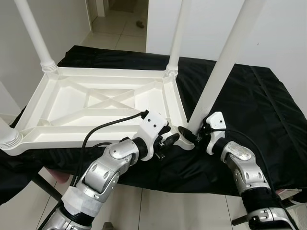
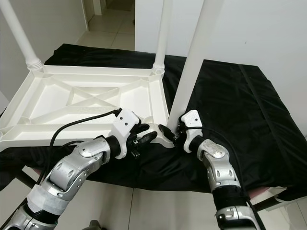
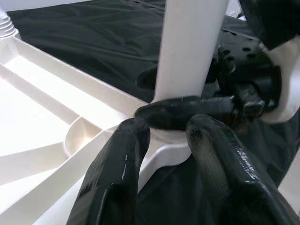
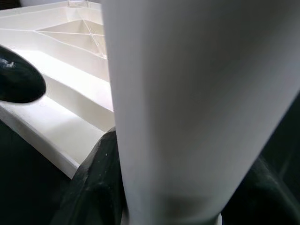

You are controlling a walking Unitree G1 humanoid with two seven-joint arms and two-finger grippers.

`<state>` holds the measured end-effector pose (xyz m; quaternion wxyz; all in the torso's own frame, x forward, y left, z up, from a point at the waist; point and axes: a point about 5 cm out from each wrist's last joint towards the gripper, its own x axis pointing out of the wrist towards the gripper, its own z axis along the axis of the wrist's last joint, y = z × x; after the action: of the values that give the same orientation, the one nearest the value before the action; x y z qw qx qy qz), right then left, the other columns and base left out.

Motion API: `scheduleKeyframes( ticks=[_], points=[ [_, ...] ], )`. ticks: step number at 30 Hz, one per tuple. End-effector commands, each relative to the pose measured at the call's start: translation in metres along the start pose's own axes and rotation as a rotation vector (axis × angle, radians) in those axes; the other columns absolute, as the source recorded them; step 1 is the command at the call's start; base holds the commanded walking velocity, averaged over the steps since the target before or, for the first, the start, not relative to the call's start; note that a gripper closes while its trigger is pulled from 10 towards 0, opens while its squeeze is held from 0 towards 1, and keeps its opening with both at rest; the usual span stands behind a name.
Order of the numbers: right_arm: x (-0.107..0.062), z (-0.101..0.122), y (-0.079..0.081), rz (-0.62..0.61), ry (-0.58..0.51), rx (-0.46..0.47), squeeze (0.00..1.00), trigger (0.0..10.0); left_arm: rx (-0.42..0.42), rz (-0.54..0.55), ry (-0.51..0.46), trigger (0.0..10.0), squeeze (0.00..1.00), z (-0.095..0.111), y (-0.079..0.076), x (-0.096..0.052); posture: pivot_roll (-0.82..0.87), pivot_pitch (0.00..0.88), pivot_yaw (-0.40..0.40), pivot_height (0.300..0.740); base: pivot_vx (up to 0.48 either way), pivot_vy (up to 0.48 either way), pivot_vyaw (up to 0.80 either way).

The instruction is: Building children table

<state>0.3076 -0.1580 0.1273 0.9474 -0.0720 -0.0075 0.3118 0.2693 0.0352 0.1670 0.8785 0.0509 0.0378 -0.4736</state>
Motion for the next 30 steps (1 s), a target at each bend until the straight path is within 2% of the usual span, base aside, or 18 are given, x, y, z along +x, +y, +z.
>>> scheduleKeyframes(
  ticks=[1, 5, 6, 7, 8, 10, 11, 12, 13, 14, 16, 23, 24, 25, 26, 30],
  points=[
    [0.001, 0.0, 0.006, -0.065, 0.013, 0.001, 0.0, 0.0, 0.006, -0.042, -0.003, 10.0, 0.0, 0.003, -0.003, 0.001, 0.04, 0.0, -0.041, 0.74, 0.0, 0.0, 0.0],
    [0.001, 0.0, 0.007, -0.104, 0.009, 0.019, 0.0, 0.0, 0.006, -0.042, -0.002, 10.0, 0.0, 0.003, -0.003, 0.001, 0.04, 0.0, -0.041, 0.74, 0.0, 0.0, 0.0],
    [-0.002, 0.001, 0.005, -0.251, 0.005, 0.051, 0.0, 0.0, 0.004, -0.041, -0.002, 10.0, 0.0, 0.003, -0.003, 0.001, 0.03, 0.0, -0.039, 0.74, 0.0, 0.0, 0.0],
    [-0.002, 0.001, 0.005, -0.251, 0.005, 0.051, 0.0, 0.0, 0.004, -0.041, -0.002, 10.0, 0.0, 0.003, -0.003, 0.001, 0.03, 0.0, -0.039, 0.74, 0.0, 0.0, 0.0],
    [-0.006, 0.001, 0.003, -0.385, 0.005, 0.071, 0.0, 0.0, 0.004, -0.041, -0.001, 10.0, 0.0, 0.002, -0.003, 0.001, 0.03, 0.0, -0.039, 0.74, 0.0, 0.0, 0.0],
    [-0.006, 0.001, 0.003, -0.385, 0.005, 0.071, 0.0, 0.0, 0.004, -0.041, -0.001, 10.0, 0.0, 0.002, -0.003, 0.001, 0.03, 0.0, -0.039, 0.74, 0.0, 0.0, 0.0],
    [-0.011, 0.001, 0.002, -0.511, 0.016, 0.083, 0.0, 0.0, 0.003, -0.042, -0.001, 10.0, 0.0, 0.002, -0.002, 0.001, 0.03, 0.0, -0.039, 0.74, 0.0, 0.0, 0.0],
    [-0.011, 0.001, 0.002, -0.511, 0.016, 0.083, 0.0, 0.0, 0.003, -0.042, -0.001, 10.0, 0.0, 0.002, -0.002, 0.001, 0.03, 0.0, -0.039, 0.74, 0.0, 0.0, 0.0],
    [-0.017, 0.0, 0.004, -0.653, 0.034, 0.07, 0.0, 0.0, 0.002, -0.044, -0.002, 10.0, 0.0, 0.002, -0.003, 0.002, 0.02, 0.0, -0.036, 0.74, 0.0, 0.0, 0.0],
    [-0.017, 0.0, 0.004, -0.653, 0.034, 0.07, 0.0, 0.0, 0.002, -0.044, -0.002, 10.0, 0.0, 0.002, -0.003, 0.002, 0.02, 0.0, -0.036, 0.74, 0.0, 0.0, 0.0],
    [-0.023, -0.001, 0.01, -0.785, 0.049, 0.06, 0.0, 0.0, 0.001, -0.047, -0.004, 10.0, 0.0, 0.003, -0.003, 0.003, 0.02, 0.0, -0.036, 0.74, 0.0, 0.0, 0.0],
    [-0.027, 0.004, 0.012, -0.816, 0.042, 0.063, 0.0, 0.0, 0.001, -0.055, -0.004, 10.0, 0.0, 0.003, -0.004, 0.004, 0.0, 0.0, -0.036, 0.74, 0.0, 0.0, 0.0],
    [-0.025, 0.005, 0.011, -0.794, 0.046, 0.064, 0.15, 8.6, 0.002, -0.054, -0.007, 10.0, 0.0, 0.003, -0.003, 0.004, 0.0, 0.0, -0.036, 0.74, 0.0, 0.0, 0.0],
    [-0.025, 0.005, 0.011, -0.794, 0.046, 0.064, 0.15, 8.6, 0.002, -0.054, -0.007, 10.0, 0.0, 0.003, -0.003, 0.004, 0.0, 0.0, -0.036, 0.74, 0.0, 0.0, 0.0],
    [-0.024, 0.006, 0.01, -0.789, 0.039, 0.072, 1.0, 10.0, 0.002, -0.053, -0.008, 10.0, 0.0, 0.003, -0.003, 0.005, 0.0, 0.0, -0.038, 0.74, 0.0, 0.0, 0.0],
    [-0.023, 0.008, 0.006, -0.782, 0.023, 0.088, 1.0, 10.0, 0.0, -0.052, -0.009, 10.0, 0.0, 0.003, -0.004, 0.005, 0.0, 0.003, -0.039, 0.74, 0.0, 0.0, 0.0]
  ],
)
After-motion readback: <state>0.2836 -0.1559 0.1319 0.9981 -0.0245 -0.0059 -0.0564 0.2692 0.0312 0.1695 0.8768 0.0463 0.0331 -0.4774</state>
